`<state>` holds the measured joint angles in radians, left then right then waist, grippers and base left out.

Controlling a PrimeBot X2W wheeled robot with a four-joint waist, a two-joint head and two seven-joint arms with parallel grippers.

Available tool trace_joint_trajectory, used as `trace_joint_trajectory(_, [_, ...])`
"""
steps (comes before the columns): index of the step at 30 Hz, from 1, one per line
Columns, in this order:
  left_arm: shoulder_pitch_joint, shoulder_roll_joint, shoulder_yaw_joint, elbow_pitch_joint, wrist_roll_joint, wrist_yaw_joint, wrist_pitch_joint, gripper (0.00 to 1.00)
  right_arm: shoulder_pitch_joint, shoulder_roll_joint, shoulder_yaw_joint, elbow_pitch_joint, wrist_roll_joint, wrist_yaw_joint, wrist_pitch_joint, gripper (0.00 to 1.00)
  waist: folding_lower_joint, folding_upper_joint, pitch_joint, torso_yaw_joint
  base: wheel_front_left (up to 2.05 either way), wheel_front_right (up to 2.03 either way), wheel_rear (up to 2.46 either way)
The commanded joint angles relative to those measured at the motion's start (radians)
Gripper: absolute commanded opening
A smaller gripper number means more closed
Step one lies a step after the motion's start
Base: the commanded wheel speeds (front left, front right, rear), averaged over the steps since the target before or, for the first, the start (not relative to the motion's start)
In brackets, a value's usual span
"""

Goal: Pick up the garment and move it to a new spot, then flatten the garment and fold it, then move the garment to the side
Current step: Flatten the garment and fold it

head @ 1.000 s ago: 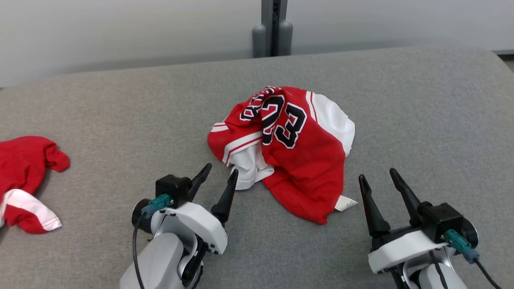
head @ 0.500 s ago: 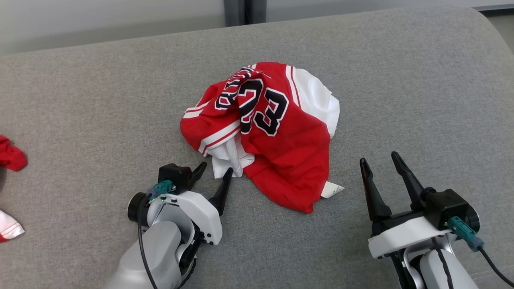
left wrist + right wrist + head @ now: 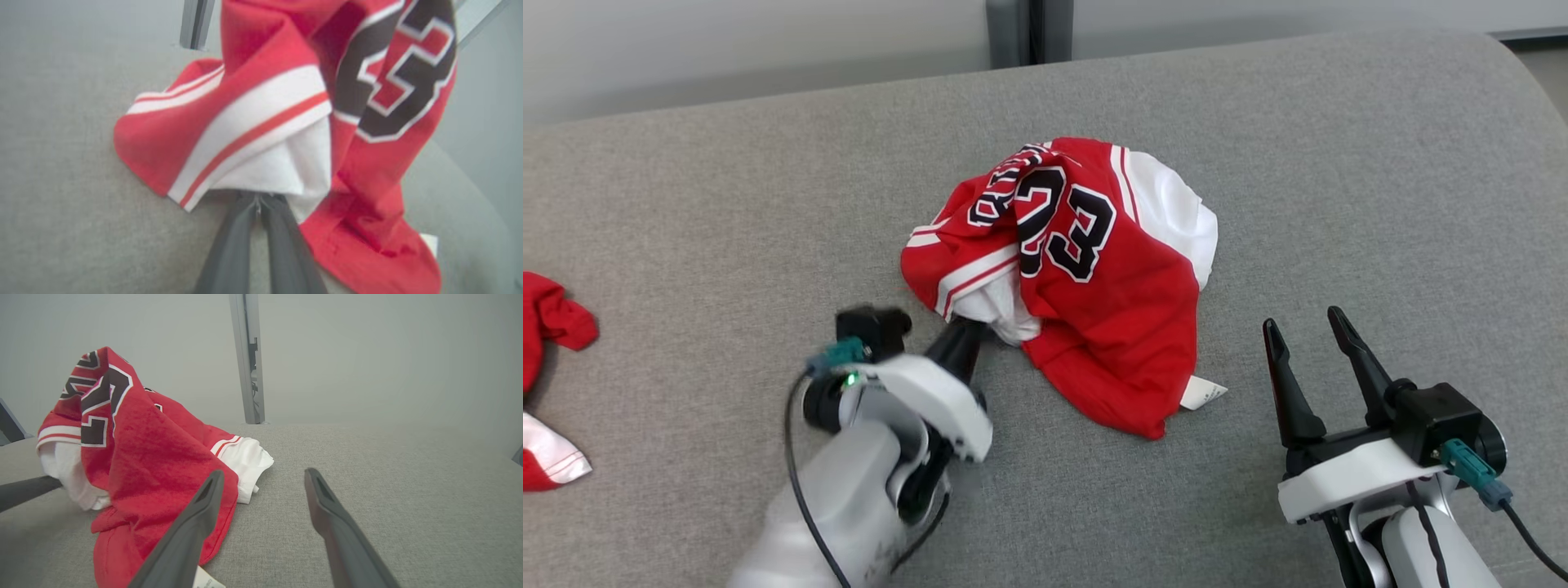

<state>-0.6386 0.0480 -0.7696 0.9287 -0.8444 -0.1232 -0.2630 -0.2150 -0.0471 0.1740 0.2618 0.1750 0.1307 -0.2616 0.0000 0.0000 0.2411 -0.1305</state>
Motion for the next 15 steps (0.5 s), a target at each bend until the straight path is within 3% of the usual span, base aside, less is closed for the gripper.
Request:
trace_joint_trajectory(1, [-0.037,0.004,0.058,-0.078,-0.054,-0.008,-0.001,0.0,0.018,-0.006,0.001,0.001,-0.002,0.0,-0.005,1.0,0.0,0.0,-0.026,0.009,0.0,0.0,0.0])
trace_joint_trajectory(2, [-0.037,0.004,0.058,-0.078,-0.054,-0.008,-0.001,0.0,0.018,-0.006,0.001,0.001,-0.002,0.0,-0.005,1.0,0.0,0.0,-0.026,0.009,0.0,0.0,0.0])
trace_joint_trajectory(8, [-0.063,0.044,0.141,-0.372,-0.157,-0.01,-0.002,0.0,0.042,-0.007,0.015,0.013,0.014,0.0,-0.005,1.0,0.0,0.0,-0.087,0.005,0.0,0.0,0.0])
trace_joint_trajectory(15, [-0.164,0.088,0.176,-0.592,-0.389,-0.01,0.068,0.0,0.051,-0.007,0.034,0.021,0.033,0.0,-0.005,1.0,0.0,0.0,-0.14,-0.043,0.0,0.0,0.0])
